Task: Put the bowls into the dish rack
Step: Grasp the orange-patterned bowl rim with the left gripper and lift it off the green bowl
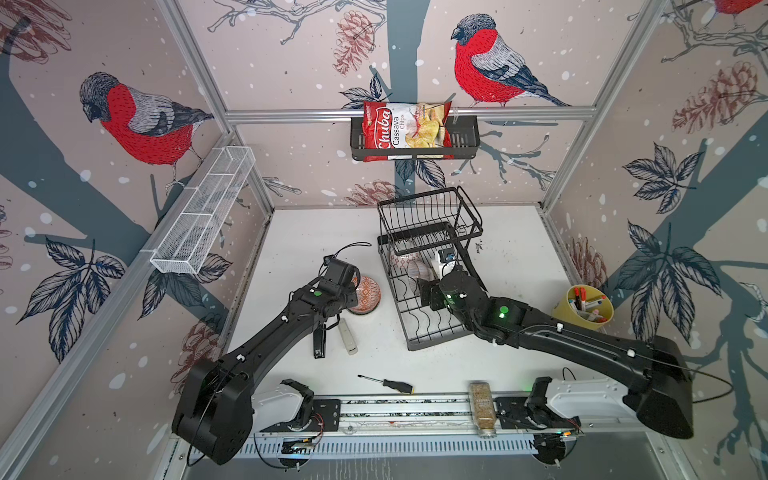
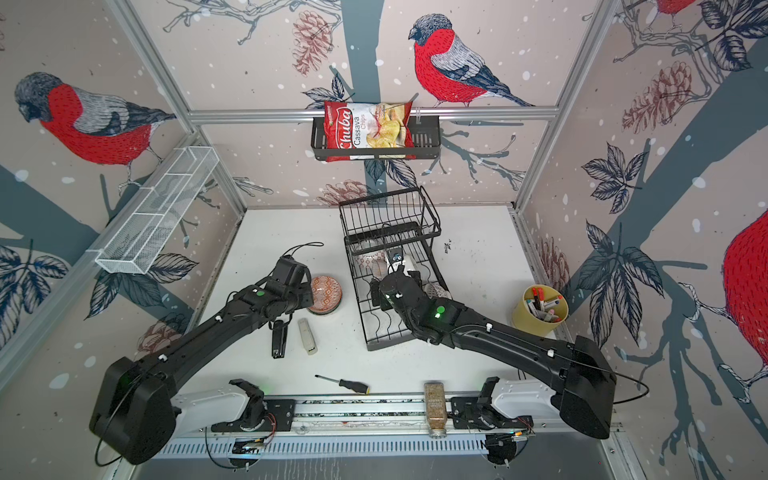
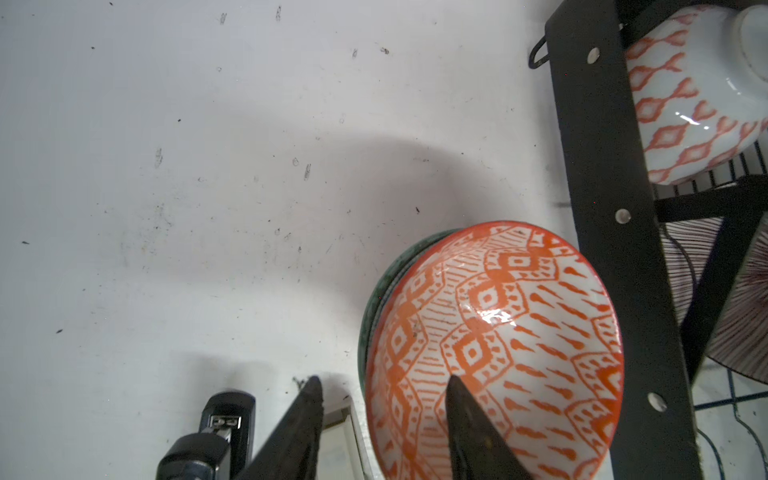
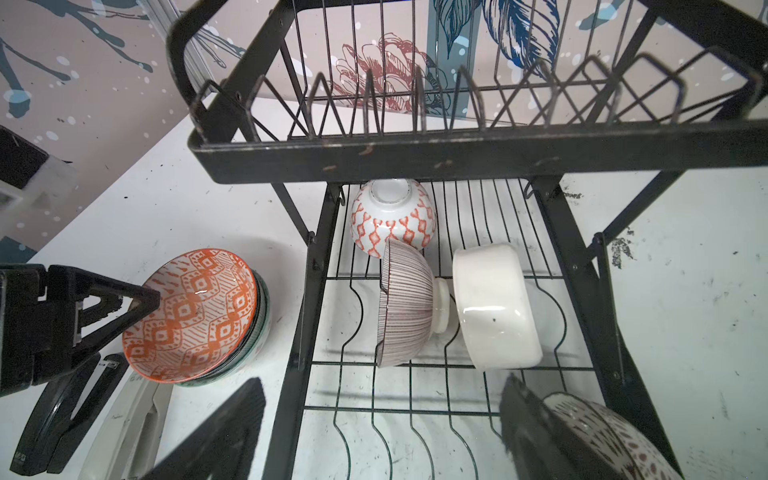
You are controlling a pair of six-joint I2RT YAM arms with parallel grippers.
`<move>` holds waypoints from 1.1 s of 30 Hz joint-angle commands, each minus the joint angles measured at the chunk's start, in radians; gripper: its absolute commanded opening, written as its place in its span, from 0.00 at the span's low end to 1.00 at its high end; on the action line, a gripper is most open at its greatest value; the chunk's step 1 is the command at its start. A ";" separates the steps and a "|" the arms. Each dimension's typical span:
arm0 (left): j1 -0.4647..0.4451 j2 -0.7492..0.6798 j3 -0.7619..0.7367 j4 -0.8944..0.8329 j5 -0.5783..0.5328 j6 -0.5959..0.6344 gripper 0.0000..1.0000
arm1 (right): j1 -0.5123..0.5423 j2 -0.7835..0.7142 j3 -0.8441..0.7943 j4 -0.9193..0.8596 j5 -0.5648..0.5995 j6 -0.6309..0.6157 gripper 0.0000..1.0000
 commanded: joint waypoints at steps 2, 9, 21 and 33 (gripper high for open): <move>0.005 0.018 -0.002 0.032 0.000 0.022 0.41 | -0.001 0.008 0.010 -0.005 0.025 -0.005 0.89; 0.009 0.037 0.000 0.041 0.002 0.032 0.28 | 0.001 0.047 0.023 -0.026 0.039 -0.005 0.88; 0.013 0.058 -0.008 0.046 -0.009 0.030 0.12 | 0.004 0.068 0.025 -0.033 0.053 -0.005 0.88; 0.012 0.021 0.012 0.046 -0.017 0.029 0.00 | 0.005 0.077 0.025 -0.035 0.058 -0.007 0.88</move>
